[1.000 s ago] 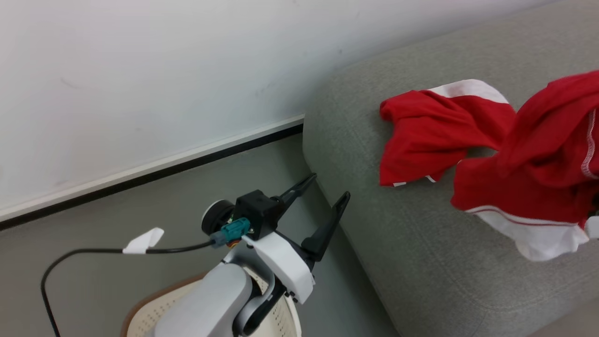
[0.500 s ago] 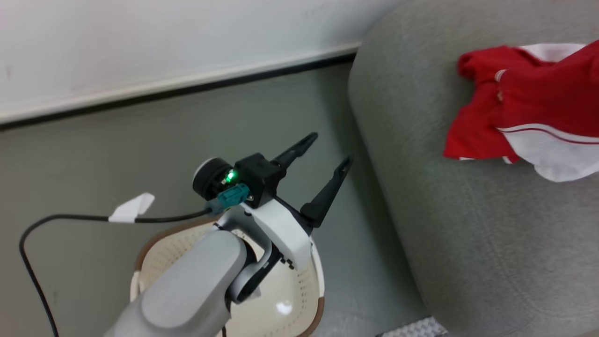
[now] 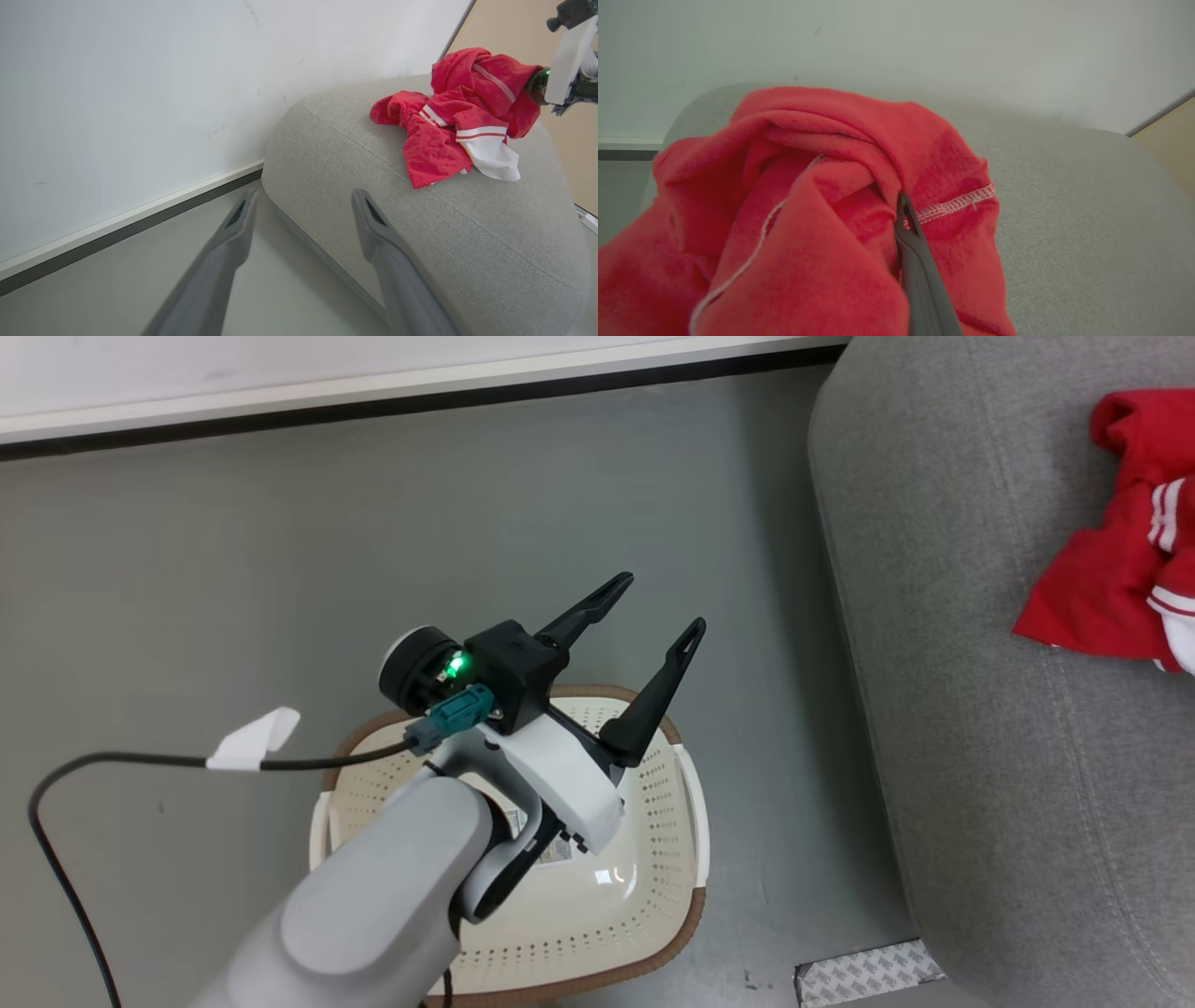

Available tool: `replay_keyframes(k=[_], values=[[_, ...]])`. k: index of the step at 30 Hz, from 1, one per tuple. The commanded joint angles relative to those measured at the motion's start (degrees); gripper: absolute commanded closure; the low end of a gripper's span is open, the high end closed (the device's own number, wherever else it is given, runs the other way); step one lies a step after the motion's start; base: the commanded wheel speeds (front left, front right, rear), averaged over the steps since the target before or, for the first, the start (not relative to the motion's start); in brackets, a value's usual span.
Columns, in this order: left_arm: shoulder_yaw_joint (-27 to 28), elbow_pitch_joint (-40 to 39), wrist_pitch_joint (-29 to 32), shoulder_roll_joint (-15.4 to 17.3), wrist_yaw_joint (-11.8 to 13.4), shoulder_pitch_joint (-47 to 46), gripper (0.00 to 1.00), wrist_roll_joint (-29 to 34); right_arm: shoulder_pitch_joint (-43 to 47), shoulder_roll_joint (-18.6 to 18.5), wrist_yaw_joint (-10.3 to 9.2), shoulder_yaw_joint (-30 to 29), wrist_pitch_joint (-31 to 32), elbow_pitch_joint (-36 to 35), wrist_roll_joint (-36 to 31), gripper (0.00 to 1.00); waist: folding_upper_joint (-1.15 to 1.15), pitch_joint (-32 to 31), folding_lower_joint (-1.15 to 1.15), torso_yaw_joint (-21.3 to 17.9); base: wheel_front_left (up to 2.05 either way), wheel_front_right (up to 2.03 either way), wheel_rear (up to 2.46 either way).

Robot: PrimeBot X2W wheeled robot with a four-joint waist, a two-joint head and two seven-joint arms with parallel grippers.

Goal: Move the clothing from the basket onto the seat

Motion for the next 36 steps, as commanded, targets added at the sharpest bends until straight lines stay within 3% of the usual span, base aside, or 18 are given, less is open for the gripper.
replay_keyframes(k=[1,3,5,6,7,8,15,25,30,36], values=[[0.2,0.5,-0.8,-0.1,0.2,-0.3,0.0,0.3,-1.4,-1.1,-0.15,1.9,2.6,1.6,1.2,0.67,0.0,0.1,-0.01,0.5,0.0,0.0,0.0],[0.2,0.8,-1.2,-0.2,0.2,0.0,0.0,-0.1,-1.7,-1.6,-0.14,4.4,6.0,2.5,2.2,0.55,0.0,-0.4,-0.01,0.6,0.0,0.0,0.0],[0.2,1.1,-1.2,-0.3,0.2,0.1,0.0,-0.3,-1.8,-1.9,-0.15,5.6,7.7,2.7,2.8,0.51,0.0,-0.6,-0.01,0.6,0.0,0.0,0.0],[0.2,1.5,-1.6,-0.4,0.2,0.4,0.0,-0.5,-1.7,-2.4,-0.14,7.8,12.0,3.5,5.1,0.1,0.0,-1.2,-0.01,0.5,0.0,0.0,0.0],[0.2,1.5,-1.6,-0.4,0.2,0.4,0.0,-0.5,-1.7,-2.4,-0.14,7.8,12.0,3.5,5.1,0.1,0.0,-1.2,-0.01,0.5,0.0,0.0,0.0],[0.3,1.8,-1.9,-0.5,0.3,0.5,0.0,-0.6,-1.5,-2.4,-0.14,9.0,14.0,3.3,6.0,0.0,0.0,-1.5,-0.01,0.4,0.0,0.0,0.0],[0.3,3.2,-3.1,-0.7,0.0,1.3,0.0,-1.6,-1.7,-5.3,-0.14,14.5,15.6,1.6,11.4,0.0,0.0,-4.5,-0.01,-0.5,0.0,0.0,0.0],[0.9,5.6,-5.0,-0.2,0.6,5.7,0.0,-4.2,1.1,-8.2,-0.15,23.3,18.2,-1.9,14.9,0.0,0.0,-13.6,-0.01,-2.8,0.0,0.0,0.0],[1.3,5.7,-5.5,0.4,1.2,8.5,0.0,-5.4,2.4,-10.7,-0.14,26.7,19.0,-6.6,16.1,0.0,0.0,-17.8,-0.01,-3.4,0.0,0.0,0.0],[2.2,5.5,-6.6,0.9,2.1,12.1,0.0,-7.1,3.9,-13.3,-0.14,27.4,15.5,-14.2,17.4,0.0,0.0,-23.4,-0.01,-3.1,0.0,0.0,0.0]])
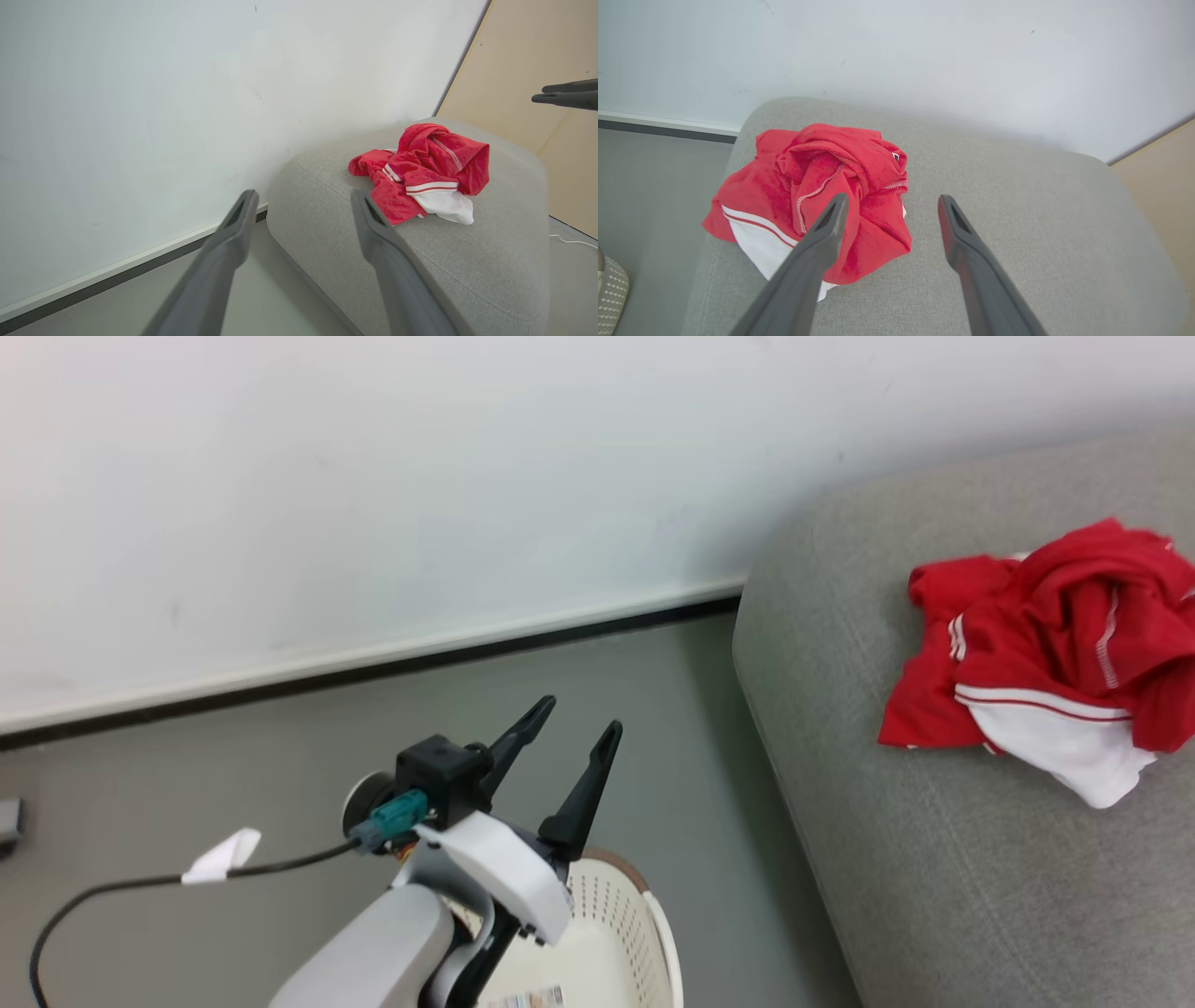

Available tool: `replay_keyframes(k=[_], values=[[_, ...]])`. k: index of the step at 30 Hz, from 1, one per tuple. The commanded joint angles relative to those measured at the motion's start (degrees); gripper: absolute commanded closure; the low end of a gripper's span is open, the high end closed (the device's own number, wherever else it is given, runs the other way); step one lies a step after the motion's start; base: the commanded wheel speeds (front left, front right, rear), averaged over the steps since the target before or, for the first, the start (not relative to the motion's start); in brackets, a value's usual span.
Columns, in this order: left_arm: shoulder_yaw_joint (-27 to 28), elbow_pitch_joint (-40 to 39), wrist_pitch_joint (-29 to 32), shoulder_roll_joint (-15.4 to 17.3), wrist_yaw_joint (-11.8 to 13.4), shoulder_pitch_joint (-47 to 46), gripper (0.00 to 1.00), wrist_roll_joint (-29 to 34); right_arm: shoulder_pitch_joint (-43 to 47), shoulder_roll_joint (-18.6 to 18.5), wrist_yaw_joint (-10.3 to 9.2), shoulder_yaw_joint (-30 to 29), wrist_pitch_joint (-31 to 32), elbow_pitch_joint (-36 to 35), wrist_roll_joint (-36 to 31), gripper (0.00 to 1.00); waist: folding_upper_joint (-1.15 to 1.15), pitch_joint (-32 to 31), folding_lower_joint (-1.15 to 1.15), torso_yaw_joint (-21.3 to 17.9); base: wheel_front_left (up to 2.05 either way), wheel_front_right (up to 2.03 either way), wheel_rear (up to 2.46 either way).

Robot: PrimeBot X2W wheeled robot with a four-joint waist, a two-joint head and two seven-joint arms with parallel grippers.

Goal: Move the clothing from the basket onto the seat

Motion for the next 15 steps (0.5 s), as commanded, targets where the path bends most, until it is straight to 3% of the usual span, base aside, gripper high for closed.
replay_keyframes(k=[1,9,15], values=[[0.3,0.0,-0.5,0.4,0.4,1.6,0.0,-1.1,1.3,-0.5,-0.13,-0.1,-1.2,-1.3,0.0,0.0,0.0,-3.5,0.01,0.3,0.0,0.0,0.0],[3.2,-0.7,-1.8,2.0,3.1,6.2,0.0,-2.6,6.6,1.2,-0.13,-2.6,-8.4,-10.2,-0.8,0.0,0.0,-9.4,0.01,3.4,0.0,0.0,0.0],[7.6,-1.5,-2.6,5.0,5.7,9.8,0.0,-3.5,13.1,5.2,-0.13,-7.0,-16.2,-14.3,-3.1,0.0,0.0,-11.3,0.01,6.9,0.0,0.0,0.0]])
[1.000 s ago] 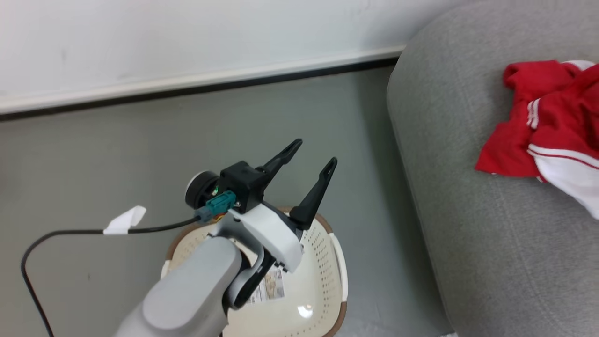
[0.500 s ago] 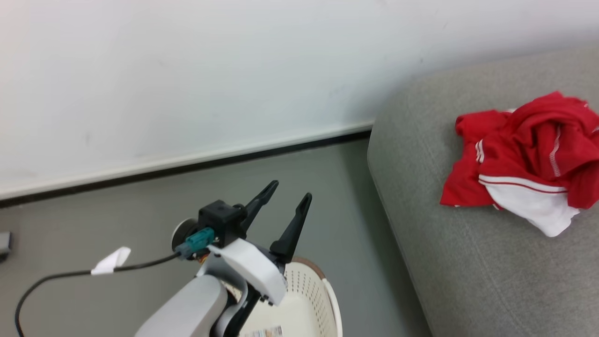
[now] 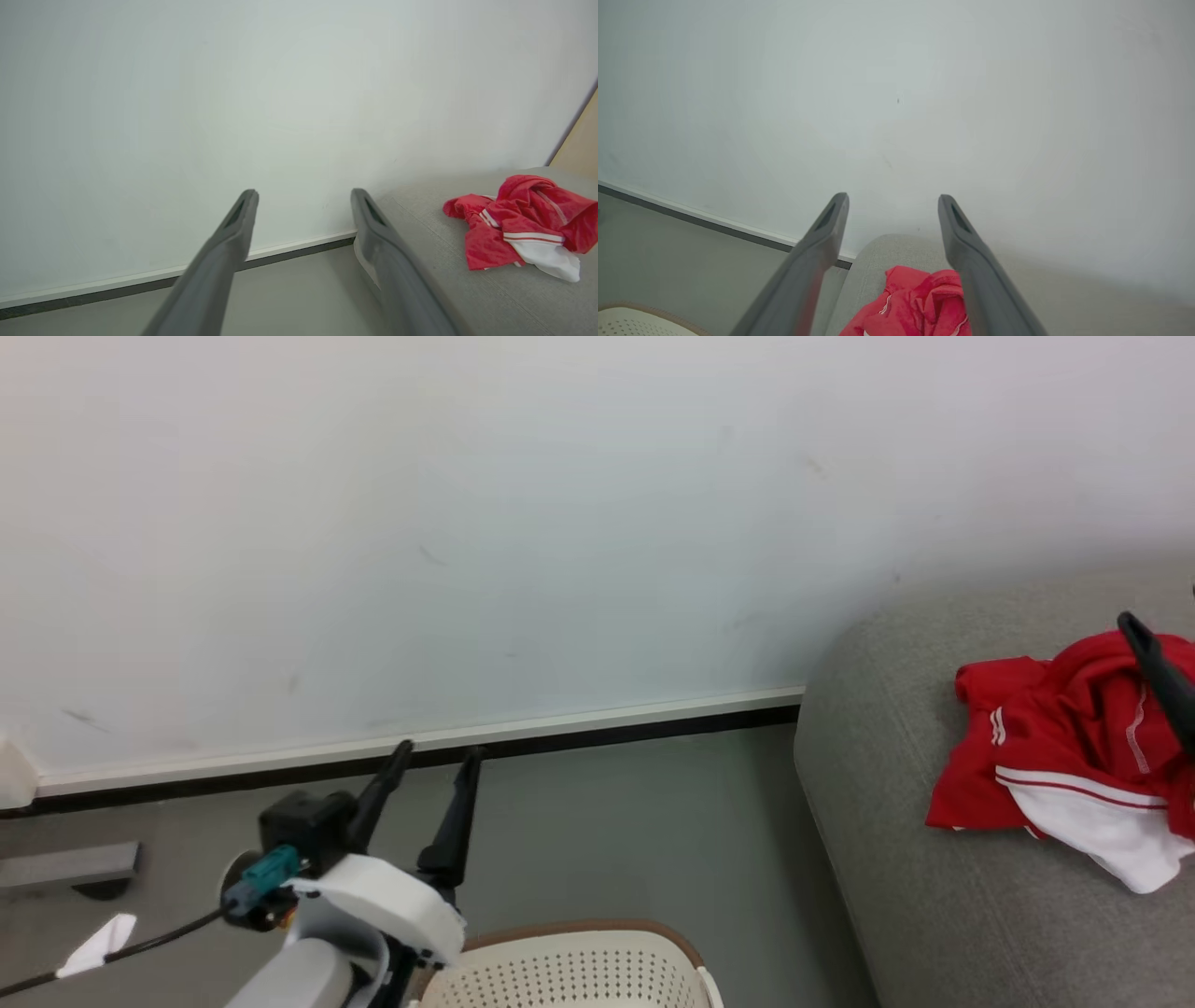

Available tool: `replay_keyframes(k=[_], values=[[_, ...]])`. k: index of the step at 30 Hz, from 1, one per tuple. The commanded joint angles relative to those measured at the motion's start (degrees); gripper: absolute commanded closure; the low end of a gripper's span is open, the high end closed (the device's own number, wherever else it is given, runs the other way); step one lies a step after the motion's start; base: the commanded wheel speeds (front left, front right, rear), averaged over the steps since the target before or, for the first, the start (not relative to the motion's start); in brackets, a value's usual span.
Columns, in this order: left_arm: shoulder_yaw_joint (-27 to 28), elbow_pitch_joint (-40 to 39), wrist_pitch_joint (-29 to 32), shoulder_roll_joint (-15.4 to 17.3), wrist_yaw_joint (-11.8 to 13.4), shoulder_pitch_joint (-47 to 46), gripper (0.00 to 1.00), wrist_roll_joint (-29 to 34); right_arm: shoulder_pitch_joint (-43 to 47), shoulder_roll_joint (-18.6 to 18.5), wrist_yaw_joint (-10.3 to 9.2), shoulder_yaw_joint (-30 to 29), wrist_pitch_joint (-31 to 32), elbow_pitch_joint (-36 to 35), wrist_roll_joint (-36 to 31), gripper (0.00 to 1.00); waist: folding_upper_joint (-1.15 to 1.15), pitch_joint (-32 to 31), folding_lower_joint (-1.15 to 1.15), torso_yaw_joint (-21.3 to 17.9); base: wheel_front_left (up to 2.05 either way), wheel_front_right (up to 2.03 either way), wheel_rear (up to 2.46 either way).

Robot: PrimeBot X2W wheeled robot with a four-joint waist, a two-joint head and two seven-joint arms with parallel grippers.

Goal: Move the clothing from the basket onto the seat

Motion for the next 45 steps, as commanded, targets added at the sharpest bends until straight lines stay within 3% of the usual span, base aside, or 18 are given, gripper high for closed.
replay_keyframes(k=[1,8,11,18,26,33,45], values=[[1.1,-0.4,-0.2,0.9,0.5,1.6,0.0,-0.6,2.3,1.1,-0.13,-1.5,-2.0,-0.7,-1.0,0.0,0.0,-1.2,0.02,1.9,0.0,0.0,0.0],[6.4,-2.3,-0.6,2.3,2.2,6.5,0.0,-1.2,11.0,8.6,-0.13,-9.6,-10.5,-3.6,-7.6,0.0,0.0,-2.0,0.02,5.1,0.0,0.0,0.0],[10.3,-4.5,-0.6,0.9,1.9,8.9,0.0,-2.0,15.5,13.0,-0.13,-13.5,-12.3,-4.4,-12.3,0.0,0.0,-2.0,0.02,6.3,0.0,0.0,0.0],[16.2,-6.6,-0.6,0.7,2.4,14.4,0.0,4.2,25.5,25.0,-0.13,-20.6,-13.9,-5.9,-17.7,0.0,0.0,-1.8,0.02,8.0,0.0,0.0,0.0],[22.5,-7.6,-0.6,-3.0,3.3,21.7,0.0,9.9,33.9,32.8,-0.13,-27.9,-14.5,-11.0,-24.7,0.0,0.0,-1.4,0.02,8.3,0.0,0.0,0.0],[26.0,-7.1,-0.6,-6.4,1.3,23.9,0.0,14.9,37.1,35.6,-0.13,-29.7,-14.5,-12.9,-28.5,0.0,0.0,-1.1,0.02,8.4,0.0,0.0,0.0],[30.9,-5.9,-0.6,-10.5,-2.7,25.3,0.0,19.2,37.0,35.8,-0.13,-29.6,-14.5,-12.4,-29.2,0.0,0.0,-1.9,0.02,8.4,0.0,0.0,0.0]])
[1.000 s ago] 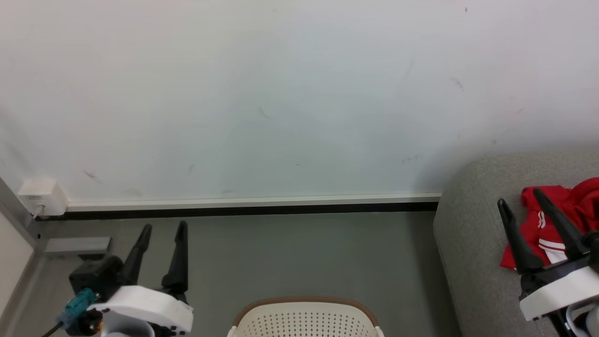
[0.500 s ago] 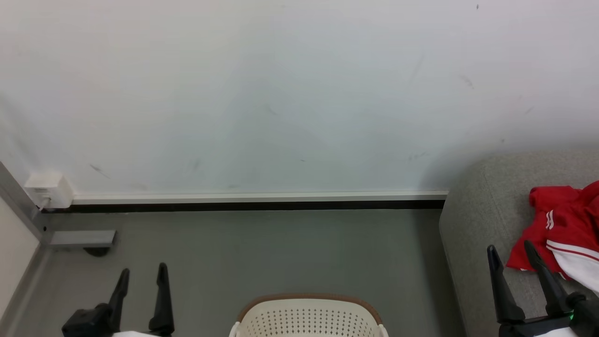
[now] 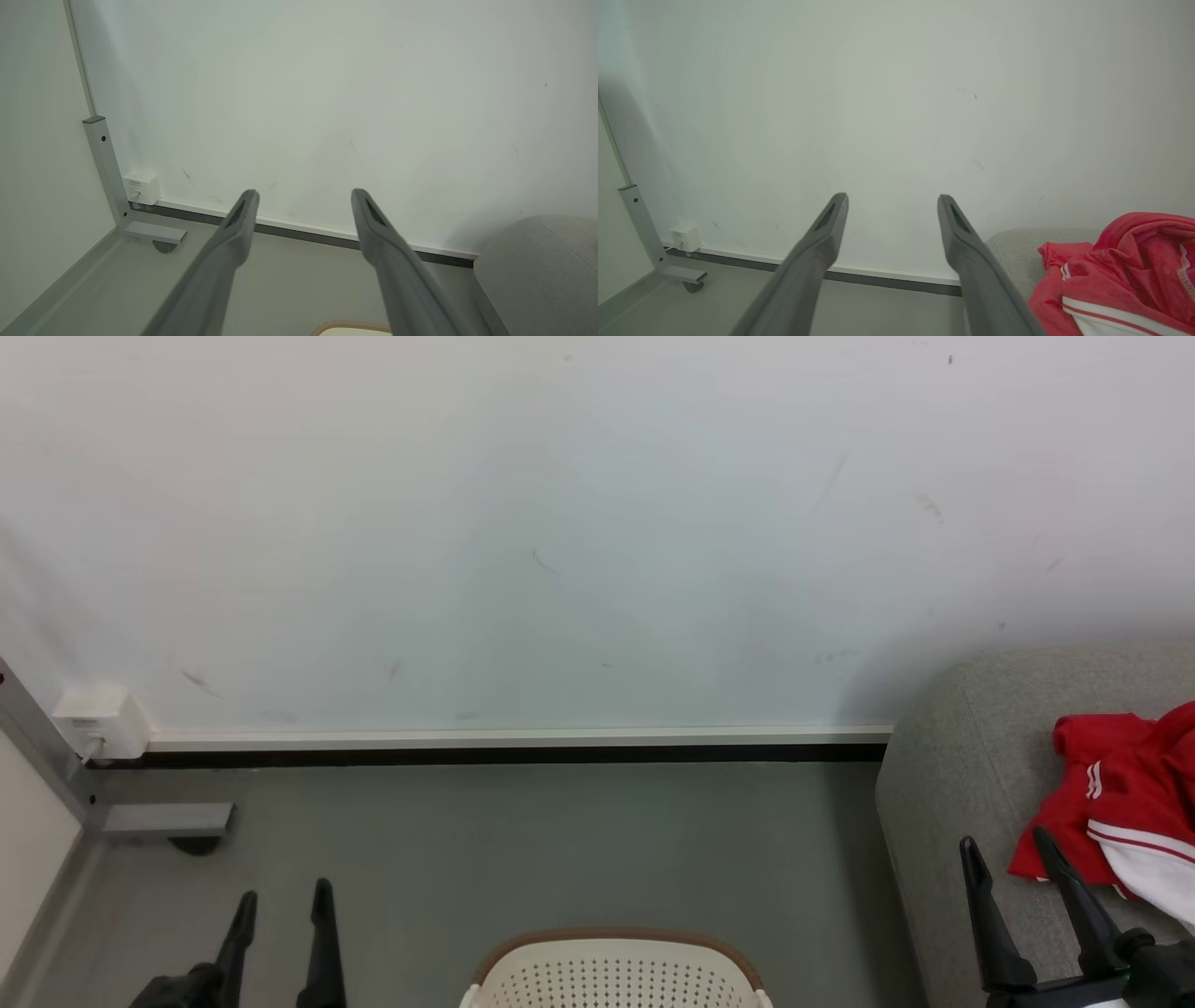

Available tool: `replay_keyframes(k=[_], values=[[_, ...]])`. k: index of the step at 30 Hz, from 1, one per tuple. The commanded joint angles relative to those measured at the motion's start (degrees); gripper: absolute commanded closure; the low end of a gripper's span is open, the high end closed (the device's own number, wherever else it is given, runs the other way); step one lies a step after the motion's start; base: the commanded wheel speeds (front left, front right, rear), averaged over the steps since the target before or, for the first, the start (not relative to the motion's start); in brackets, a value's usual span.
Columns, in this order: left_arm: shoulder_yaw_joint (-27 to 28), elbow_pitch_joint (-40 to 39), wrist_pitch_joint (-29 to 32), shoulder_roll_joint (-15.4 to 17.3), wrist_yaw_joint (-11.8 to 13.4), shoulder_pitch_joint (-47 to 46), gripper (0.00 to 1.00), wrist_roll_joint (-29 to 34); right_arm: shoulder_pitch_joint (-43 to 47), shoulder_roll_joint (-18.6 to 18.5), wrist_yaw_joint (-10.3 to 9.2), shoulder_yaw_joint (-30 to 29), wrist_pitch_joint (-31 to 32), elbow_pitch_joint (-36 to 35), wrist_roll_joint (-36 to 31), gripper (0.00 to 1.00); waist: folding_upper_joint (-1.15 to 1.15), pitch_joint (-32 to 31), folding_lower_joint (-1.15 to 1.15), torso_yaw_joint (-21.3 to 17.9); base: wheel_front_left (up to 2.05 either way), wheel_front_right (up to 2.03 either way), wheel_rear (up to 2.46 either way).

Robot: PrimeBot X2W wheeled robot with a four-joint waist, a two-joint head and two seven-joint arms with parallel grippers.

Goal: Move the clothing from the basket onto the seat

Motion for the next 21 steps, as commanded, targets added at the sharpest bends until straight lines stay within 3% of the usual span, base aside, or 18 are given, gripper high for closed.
replay_keyframes(k=[1,21], values=[[0.5,0.3,0.0,-0.2,-0.3,0.7,0.0,0.7,0.3,-0.4,-0.13,-0.2,-0.2,0.1,-0.1,0.0,0.0,-0.1,0.0,-0.1,0.0,0.0,0.0],[5.0,2.6,0.0,-3.7,-4.6,0.1,0.0,5.2,-0.6,0.1,-0.13,0.3,-0.2,0.9,0.7,0.0,0.0,-0.3,0.0,-0.4,0.0,0.0,0.0]])
